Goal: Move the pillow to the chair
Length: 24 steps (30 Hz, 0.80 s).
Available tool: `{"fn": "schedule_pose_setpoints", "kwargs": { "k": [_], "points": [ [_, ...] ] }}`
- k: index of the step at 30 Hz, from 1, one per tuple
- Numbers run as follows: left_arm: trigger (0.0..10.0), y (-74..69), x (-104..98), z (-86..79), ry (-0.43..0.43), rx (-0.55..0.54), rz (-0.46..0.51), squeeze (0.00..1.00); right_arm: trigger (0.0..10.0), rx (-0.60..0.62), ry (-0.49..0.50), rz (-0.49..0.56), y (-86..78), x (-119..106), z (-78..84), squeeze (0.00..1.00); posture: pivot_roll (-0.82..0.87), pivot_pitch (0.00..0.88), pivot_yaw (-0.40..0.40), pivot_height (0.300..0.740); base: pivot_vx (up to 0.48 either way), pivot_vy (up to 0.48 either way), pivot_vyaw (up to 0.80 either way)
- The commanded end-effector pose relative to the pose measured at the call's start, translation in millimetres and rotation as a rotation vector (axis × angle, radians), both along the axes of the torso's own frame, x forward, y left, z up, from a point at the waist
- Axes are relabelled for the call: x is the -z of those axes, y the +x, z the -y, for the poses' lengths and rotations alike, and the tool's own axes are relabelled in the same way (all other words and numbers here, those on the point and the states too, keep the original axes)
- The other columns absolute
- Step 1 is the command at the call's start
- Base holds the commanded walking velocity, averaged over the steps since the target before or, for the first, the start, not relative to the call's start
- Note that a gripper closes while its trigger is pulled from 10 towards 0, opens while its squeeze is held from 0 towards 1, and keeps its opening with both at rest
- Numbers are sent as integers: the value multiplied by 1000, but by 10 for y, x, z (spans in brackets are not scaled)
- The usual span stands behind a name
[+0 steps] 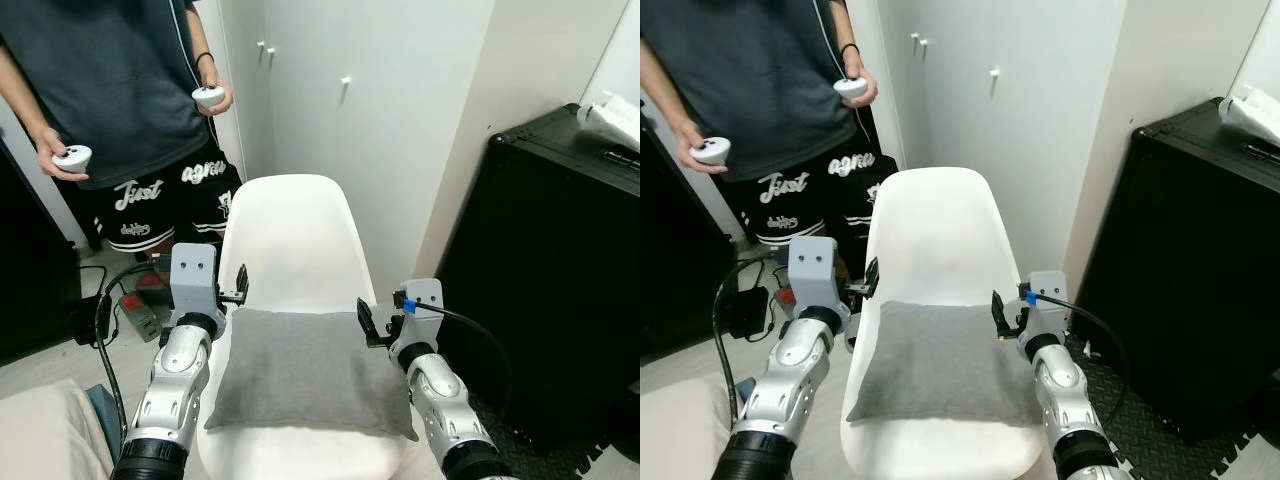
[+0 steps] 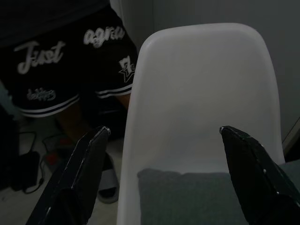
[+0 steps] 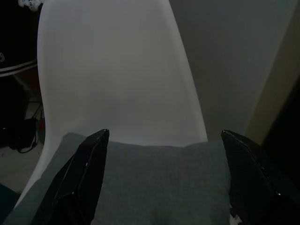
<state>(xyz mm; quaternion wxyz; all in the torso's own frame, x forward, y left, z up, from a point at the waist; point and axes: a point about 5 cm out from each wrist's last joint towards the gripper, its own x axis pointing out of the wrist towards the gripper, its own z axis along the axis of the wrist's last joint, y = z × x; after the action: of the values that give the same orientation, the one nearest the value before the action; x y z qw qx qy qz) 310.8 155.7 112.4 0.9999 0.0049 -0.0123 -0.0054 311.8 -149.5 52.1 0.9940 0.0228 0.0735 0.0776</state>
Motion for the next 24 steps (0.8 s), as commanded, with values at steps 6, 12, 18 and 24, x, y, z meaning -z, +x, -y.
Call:
{"fn": "schedule_pose_setpoints", "kwargs": {
  "k": [6, 12, 18, 24],
  "points": [
    [10000, -35, 112, -27, 12, -13, -53, 0, 10000, 0, -25, -29, -16, 54, 3, 0, 23, 47, -7, 740, 0, 0, 0],
    [10000, -44, 133, -32, 16, -17, -61, 0, 10000, -2, -27, -30, -16, 57, -7, 0, 26, 33, -9, 740, 0, 0, 0],
    [10000, -47, 150, -36, 16, -15, -67, 0, 10000, -1, -28, -35, -23, 71, -14, 0, 25, 26, -7, 740, 0, 0, 0],
    [10000, -55, 179, -44, 19, -14, -80, 0, 10000, 0, -25, -40, -35, 89, -22, 0, 23, 22, -3, 740, 0, 0, 0]
  ]
}}
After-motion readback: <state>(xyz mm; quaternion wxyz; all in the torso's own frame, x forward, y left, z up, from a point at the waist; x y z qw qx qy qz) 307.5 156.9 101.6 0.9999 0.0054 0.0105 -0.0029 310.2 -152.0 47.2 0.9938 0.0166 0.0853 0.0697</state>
